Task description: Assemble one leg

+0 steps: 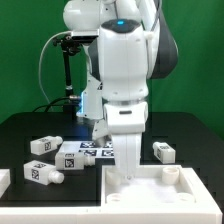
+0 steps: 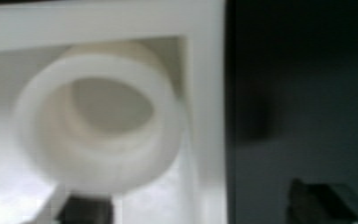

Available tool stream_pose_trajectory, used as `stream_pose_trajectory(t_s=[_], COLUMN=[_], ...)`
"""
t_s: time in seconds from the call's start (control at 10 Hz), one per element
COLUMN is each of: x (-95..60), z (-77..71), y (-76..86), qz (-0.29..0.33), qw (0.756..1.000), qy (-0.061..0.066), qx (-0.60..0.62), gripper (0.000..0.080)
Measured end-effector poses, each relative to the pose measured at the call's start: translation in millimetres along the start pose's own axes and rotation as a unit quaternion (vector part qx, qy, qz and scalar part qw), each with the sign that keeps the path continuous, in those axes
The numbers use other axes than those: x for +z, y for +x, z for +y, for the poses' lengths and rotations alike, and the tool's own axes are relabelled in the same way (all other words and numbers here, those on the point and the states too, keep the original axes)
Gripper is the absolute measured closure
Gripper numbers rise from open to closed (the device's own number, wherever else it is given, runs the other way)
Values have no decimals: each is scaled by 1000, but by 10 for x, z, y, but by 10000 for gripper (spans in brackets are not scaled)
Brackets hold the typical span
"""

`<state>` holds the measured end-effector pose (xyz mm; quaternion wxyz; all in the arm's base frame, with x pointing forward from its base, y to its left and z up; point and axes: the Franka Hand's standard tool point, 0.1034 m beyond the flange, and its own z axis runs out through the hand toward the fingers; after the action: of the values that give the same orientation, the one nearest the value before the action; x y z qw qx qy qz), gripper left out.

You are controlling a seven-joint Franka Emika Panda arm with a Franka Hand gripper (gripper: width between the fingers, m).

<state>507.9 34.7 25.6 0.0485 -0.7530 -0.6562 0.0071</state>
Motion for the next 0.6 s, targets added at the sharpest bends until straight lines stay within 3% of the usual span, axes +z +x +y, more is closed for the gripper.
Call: stream_pose_trajectory(t_s=[0.1, 0.3, 0.6], x=[-92, -216, -331], z=[-38, -46, -140], y=[36, 150, 442], qz=[-4, -8, -15], qw=[999, 994, 970], qy=[0, -8, -4], qx=[39, 106, 243], gripper=[194, 159, 152])
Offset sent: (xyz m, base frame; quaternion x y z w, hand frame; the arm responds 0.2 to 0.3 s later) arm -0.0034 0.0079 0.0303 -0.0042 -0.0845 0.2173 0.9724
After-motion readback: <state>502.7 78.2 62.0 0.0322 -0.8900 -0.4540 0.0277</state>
